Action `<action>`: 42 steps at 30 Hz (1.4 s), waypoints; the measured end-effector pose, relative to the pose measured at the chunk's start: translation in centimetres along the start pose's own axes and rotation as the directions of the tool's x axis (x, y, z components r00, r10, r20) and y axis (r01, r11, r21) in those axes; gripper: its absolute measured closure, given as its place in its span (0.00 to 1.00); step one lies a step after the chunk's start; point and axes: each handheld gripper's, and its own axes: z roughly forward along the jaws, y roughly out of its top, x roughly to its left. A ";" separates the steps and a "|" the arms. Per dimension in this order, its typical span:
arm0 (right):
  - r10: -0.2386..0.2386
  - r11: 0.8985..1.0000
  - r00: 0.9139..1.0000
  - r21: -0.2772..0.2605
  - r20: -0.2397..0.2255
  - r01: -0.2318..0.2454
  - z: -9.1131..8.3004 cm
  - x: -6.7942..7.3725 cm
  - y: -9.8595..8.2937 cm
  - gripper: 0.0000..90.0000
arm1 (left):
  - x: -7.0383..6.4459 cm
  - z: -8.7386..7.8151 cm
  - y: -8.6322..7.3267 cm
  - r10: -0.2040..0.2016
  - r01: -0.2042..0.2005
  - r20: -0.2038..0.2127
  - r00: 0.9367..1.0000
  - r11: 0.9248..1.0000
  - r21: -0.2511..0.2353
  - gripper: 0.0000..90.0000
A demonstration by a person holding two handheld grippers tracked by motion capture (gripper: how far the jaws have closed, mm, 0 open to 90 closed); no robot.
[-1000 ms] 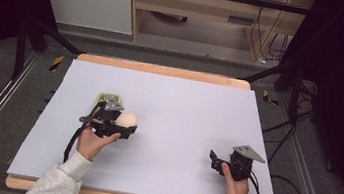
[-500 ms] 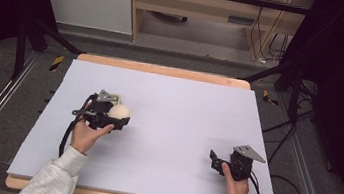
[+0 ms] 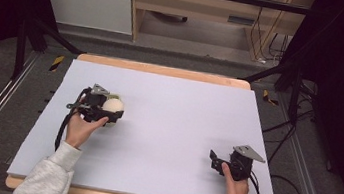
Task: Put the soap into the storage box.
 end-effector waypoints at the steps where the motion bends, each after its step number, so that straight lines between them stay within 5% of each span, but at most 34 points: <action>1: 0.000 1.000 1.000 0.000 0.000 0.000 0.0 0.0 0.0 0.07 | 0.2 0.0 0.0 -0.001 0.001 -0.002 1.000 1.000 -0.001 0.27; 21: 0.002 1.000 1.000 0.004 0.005 -0.002 0.0 0.0 0.0 0.07 | 3.5 0.9 0.1 -0.047 0.047 -0.038 0.998 0.999 0.016 0.27; 42: 0.004 1.000 1.000 0.006 0.004 -0.004 0.1 0.0 0.0 0.07 | 4.5 2.2 -0.3 -0.046 0.048 -0.048 0.998 0.997 0.054 0.27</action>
